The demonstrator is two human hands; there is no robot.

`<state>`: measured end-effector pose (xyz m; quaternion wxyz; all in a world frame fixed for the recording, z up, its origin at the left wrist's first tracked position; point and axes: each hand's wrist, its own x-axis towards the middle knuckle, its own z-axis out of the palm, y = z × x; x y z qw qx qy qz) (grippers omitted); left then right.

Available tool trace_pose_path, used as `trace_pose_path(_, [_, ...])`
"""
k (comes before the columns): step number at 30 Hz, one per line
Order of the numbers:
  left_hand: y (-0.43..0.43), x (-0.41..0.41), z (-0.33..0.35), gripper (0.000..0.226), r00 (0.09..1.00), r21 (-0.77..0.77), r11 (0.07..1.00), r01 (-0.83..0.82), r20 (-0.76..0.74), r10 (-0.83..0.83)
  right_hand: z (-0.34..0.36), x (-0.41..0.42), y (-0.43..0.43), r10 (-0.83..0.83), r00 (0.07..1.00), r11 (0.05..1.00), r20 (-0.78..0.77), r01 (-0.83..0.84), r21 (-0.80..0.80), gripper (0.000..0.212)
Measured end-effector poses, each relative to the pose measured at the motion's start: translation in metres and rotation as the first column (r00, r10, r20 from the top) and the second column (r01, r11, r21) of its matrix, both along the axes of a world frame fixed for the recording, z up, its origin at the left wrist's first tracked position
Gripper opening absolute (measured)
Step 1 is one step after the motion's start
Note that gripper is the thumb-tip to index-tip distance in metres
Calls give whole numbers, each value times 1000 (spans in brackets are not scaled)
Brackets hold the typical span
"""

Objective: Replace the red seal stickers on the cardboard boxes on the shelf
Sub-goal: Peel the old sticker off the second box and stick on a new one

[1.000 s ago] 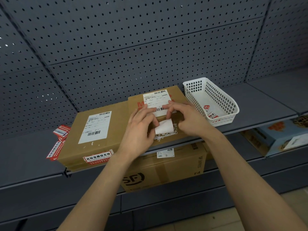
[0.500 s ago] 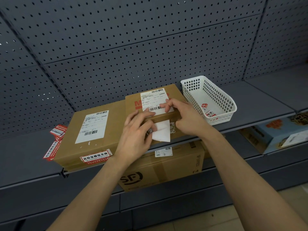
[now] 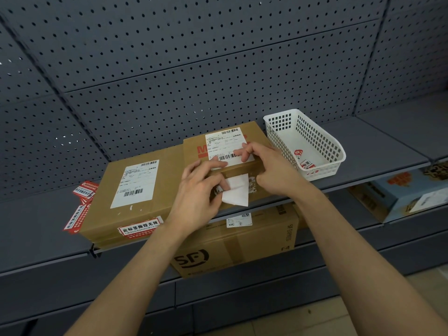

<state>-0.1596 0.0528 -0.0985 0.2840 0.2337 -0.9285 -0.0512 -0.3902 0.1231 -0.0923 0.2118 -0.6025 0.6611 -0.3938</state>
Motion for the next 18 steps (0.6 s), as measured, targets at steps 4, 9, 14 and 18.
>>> trace_pose_path(4, [-1,0,0,24,1000,10,1000,-1,-4,1,0,0,-1,-1,1000,1000,1,1,1,66])
trace_pose_path(9, [-2,1,-1,21,1000,10,1000,11,-8,-11,1,1,0,-7,1000,1000,4,7,4,66])
trace_pose_path(14, [-4,2,-2,20,1000,13,1000,23,-20,-23,1,1,0,-16,1000,1000,-1,16,1,66])
trace_pose_path(18, [-5,2,-3,22,999,22,999,34,-25,-34,1,0,0,-14,1000,1000,-1,14,-2,63])
